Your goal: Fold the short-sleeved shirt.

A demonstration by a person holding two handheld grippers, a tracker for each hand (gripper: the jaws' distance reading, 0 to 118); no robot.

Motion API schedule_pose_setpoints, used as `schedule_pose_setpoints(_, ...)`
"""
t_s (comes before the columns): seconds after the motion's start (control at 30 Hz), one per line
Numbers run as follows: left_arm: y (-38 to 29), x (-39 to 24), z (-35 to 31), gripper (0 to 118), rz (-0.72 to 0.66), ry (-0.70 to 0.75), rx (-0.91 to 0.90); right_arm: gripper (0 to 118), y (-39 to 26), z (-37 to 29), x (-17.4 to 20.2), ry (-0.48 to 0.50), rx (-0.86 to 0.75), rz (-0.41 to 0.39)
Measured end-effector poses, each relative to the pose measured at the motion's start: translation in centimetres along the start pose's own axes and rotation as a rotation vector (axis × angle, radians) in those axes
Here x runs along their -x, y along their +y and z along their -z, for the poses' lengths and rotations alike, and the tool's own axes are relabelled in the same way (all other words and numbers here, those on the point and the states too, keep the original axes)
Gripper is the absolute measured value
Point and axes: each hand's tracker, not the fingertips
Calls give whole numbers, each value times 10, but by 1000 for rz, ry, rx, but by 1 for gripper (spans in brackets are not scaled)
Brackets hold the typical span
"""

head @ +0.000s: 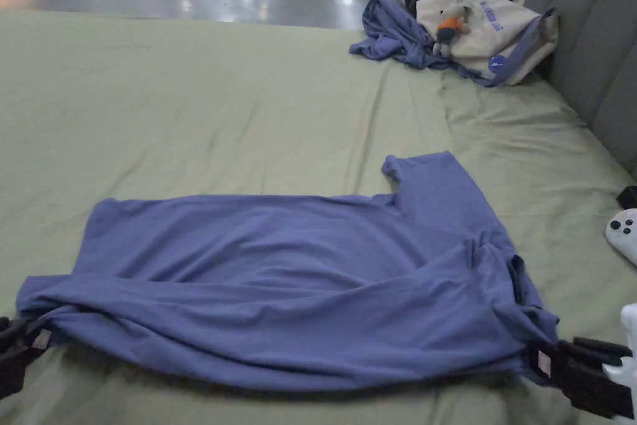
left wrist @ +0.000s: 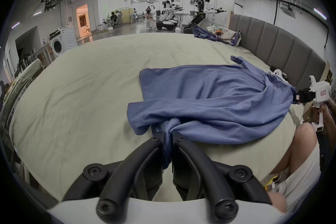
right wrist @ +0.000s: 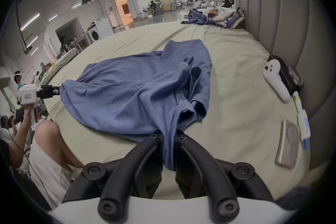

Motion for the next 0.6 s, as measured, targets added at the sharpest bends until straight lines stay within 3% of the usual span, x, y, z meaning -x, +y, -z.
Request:
schedule_pose_setpoints(0.33,-39,-12,-10,10,29,33,19,13,-41,-21,19,-16,1,37)
schedule_pose_setpoints(0.43,-40,-3,-4,14,52,30,23,19,-38,-14,22,-61,19,-10)
schedule_pose_setpoints(0.47,-40,-2,-6,31,68,32,8,37,-37,-17,26,-101,15,-29)
schedule_pose_setpoints(0.5,-36,-10,-10,84,77,68,-11,69,-36,-22,29,-132,-9,-38)
schedule_pose_setpoints(0.53,-34,-10,-14,103,69,112,-29,72,-32,-33,34,-134,-72,-48)
schedule_pose_setpoints(0.6,-24,-5,-33,104,15,111,-139,74,-15,-62,51,-158,-253,-90)
